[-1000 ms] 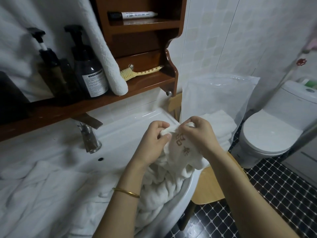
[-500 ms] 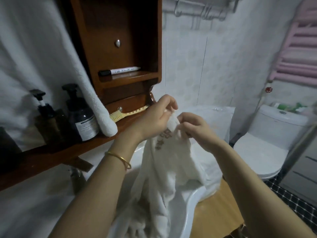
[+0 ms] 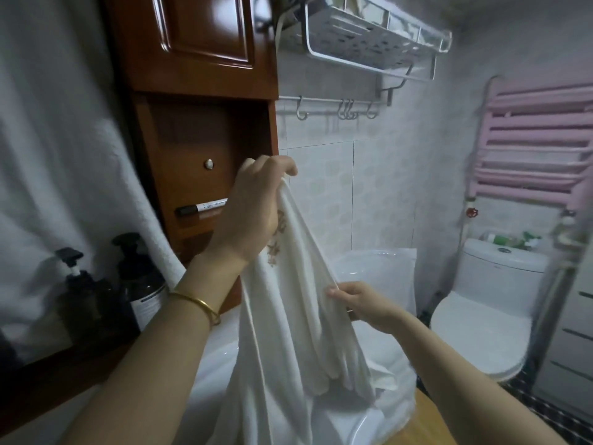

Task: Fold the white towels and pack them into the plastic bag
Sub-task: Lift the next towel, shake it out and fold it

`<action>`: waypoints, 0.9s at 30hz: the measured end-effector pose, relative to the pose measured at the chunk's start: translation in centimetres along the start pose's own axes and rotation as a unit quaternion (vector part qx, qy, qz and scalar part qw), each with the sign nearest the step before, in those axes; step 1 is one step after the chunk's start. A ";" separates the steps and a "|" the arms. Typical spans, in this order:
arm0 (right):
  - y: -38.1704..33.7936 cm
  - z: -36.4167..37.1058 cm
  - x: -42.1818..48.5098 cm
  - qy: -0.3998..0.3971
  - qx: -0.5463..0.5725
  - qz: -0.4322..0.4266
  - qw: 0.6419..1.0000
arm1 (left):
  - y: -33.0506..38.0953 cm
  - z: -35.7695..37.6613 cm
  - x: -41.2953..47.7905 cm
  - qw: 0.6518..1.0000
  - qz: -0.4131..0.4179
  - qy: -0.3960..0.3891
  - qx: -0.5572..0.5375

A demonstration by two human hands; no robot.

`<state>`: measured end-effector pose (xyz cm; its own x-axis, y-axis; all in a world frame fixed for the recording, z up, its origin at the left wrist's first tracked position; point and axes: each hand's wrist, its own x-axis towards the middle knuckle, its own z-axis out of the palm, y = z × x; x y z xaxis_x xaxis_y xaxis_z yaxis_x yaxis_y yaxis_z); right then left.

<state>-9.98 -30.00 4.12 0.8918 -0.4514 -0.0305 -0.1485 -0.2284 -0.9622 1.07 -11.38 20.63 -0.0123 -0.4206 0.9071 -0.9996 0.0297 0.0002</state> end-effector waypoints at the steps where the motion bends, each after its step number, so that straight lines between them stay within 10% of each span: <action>1: 0.6 0.0 0.2 0.018 -0.006 0.011 1.000 | 0.2 -0.1 -0.2 1.000 -0.004 0.024 0.012; 8: -0.2 -2.7 1.6 0.286 -0.099 -0.057 0.951 | -0.3 -0.7 -1.7 0.978 -0.152 0.135 -0.055; 16: -0.9 4.0 0.1 0.127 -0.352 -0.196 0.906 | 0.9 0.8 -0.7 0.983 -0.144 0.006 -0.112; 27: 1.2 2.1 -0.4 0.305 -0.495 -0.040 0.813 | 1.3 0.5 -1.3 0.977 -0.149 0.009 -0.151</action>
<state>-9.58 -28.29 2.43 0.5832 -0.6753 0.4515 -0.6401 -0.7243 -0.2564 -0.20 -11.23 19.25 0.2821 -0.4353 0.8549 -0.9046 0.1760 0.3882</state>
